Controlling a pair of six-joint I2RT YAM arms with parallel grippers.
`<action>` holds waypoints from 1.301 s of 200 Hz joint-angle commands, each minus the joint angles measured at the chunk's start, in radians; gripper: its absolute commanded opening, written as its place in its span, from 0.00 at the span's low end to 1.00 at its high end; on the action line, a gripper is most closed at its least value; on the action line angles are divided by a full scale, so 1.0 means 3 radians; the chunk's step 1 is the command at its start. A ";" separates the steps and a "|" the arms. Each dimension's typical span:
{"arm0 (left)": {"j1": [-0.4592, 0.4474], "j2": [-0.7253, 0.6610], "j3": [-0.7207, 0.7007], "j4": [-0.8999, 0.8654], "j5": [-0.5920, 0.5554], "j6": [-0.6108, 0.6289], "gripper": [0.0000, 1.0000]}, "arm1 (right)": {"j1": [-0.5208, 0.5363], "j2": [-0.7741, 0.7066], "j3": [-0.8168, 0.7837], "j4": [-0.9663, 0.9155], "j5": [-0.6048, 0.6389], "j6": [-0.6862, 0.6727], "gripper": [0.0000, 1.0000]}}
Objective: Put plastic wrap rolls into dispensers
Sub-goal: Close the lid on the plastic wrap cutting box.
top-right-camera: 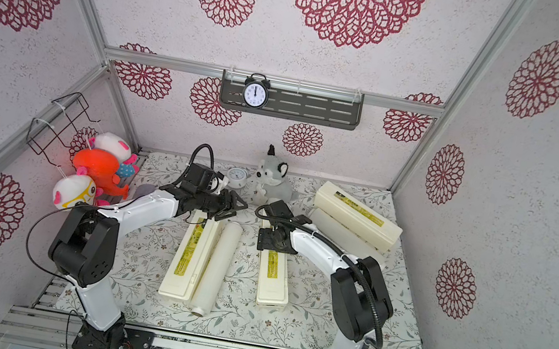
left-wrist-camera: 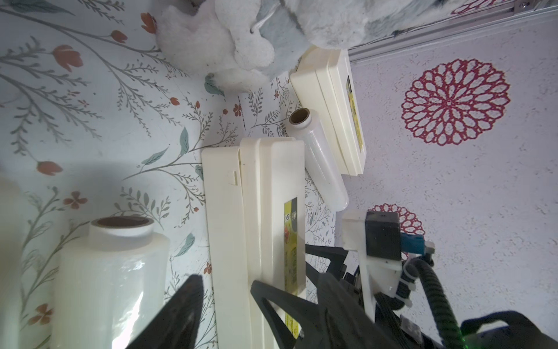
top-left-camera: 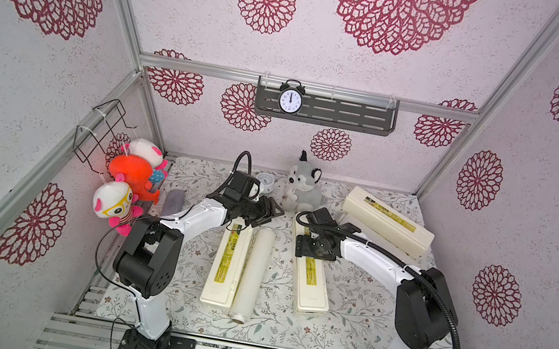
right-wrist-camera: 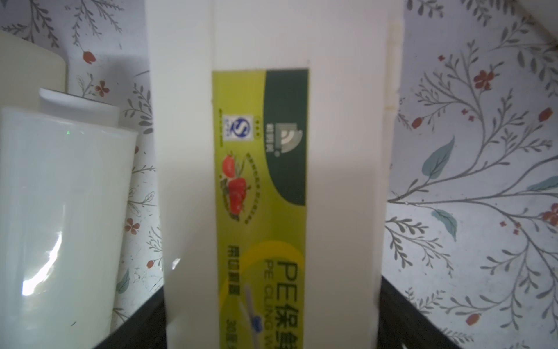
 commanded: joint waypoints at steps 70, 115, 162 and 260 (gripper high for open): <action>-0.0201 0.0368 0.0123 0.0293 0.0189 -0.0115 0.65 | 0.0031 -0.0155 -0.0031 0.0104 -0.0104 0.0089 0.73; -0.0226 0.0390 0.0113 0.0327 0.0164 -0.0146 0.65 | -0.0013 -0.0315 -0.0088 0.0190 -0.0354 0.0045 0.73; -0.0233 0.0400 0.0118 0.0337 0.0139 -0.0146 0.66 | -0.0012 -0.0363 -0.0084 0.0180 -0.0367 0.0070 0.73; -0.0351 0.0671 0.0222 0.0405 0.0158 -0.0212 0.68 | 0.0095 -0.0204 -0.0007 -0.0085 0.0050 0.0114 0.73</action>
